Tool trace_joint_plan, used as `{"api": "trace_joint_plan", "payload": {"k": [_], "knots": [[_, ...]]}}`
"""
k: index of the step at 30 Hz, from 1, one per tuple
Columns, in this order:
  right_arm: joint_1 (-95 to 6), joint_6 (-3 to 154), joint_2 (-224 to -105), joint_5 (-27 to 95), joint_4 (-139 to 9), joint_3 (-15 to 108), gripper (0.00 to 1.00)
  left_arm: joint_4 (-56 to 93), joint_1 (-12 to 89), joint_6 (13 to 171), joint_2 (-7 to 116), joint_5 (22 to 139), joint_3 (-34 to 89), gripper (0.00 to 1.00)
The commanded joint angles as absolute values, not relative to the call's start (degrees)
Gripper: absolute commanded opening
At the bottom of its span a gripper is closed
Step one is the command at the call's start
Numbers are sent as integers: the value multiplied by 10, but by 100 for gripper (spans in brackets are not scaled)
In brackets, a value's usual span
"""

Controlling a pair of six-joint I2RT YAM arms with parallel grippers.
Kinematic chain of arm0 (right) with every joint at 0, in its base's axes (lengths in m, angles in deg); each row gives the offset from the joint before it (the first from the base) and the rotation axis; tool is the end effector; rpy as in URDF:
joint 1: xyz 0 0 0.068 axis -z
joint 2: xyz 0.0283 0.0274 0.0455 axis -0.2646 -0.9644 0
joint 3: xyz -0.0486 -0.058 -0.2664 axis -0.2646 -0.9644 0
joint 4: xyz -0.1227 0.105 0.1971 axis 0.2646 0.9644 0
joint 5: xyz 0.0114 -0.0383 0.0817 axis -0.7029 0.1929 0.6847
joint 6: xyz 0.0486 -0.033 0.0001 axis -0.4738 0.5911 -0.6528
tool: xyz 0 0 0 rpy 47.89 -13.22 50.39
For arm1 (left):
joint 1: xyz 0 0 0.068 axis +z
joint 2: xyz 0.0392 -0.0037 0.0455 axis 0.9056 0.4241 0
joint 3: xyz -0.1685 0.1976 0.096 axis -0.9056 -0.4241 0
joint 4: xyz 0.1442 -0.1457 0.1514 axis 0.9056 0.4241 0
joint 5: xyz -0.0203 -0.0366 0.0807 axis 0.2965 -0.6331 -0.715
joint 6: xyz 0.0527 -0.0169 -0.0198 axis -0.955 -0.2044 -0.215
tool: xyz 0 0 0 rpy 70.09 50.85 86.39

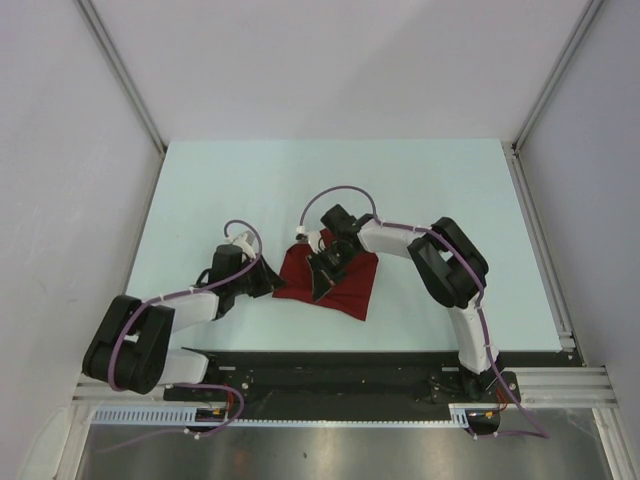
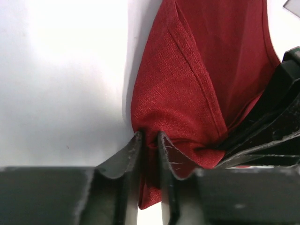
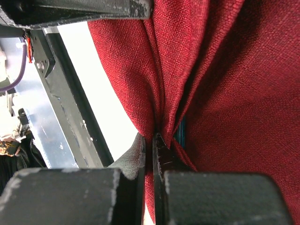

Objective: Fold the napkin, place the utensils inside, and roll it up
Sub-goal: Roll the napkin with the utensil

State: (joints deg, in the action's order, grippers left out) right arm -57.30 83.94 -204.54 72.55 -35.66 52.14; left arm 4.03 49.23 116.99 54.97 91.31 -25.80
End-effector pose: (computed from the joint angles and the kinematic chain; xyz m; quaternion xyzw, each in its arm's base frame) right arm 0.2886 0.3008 0.1385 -0.4002 0.8156 0.4175 0.0175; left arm 0.2102 -0.0735 0.1333 -0.0939 0.8930 -0.3182 0.3041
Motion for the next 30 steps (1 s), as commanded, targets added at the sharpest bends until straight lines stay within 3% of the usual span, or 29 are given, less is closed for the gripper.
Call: {"api": "trace_joint_plan", "payload": {"k": [1,2,4,8,11,16,17,22,30], "knots": [[-561,846,-2049,694,-337,551,0,22,494,1188,557,950,-245,13],[-560,844,-2046,690,-337,556,1,24,494,1190,557,952,-245,6],[-560,839,-2037,682,-336,562,9,40,494,1192,558,950,-237,0],[-564,826,-1988,653,-353,555,41,87,494,1194,571,946,-208,0],[-586,826,-1930,596,-390,530,57,126,494,1187,577,942,-181,0],[-660,837,-1859,393,-526,449,63,177,496,1174,601,941,-144,0],[-694,846,-1851,358,-547,435,68,180,496,1170,604,942,-141,0],[-786,923,-1855,164,-672,361,74,187,501,1168,625,951,-133,0],[-851,982,-1887,41,-776,313,74,187,508,1169,630,957,-130,0]]}}
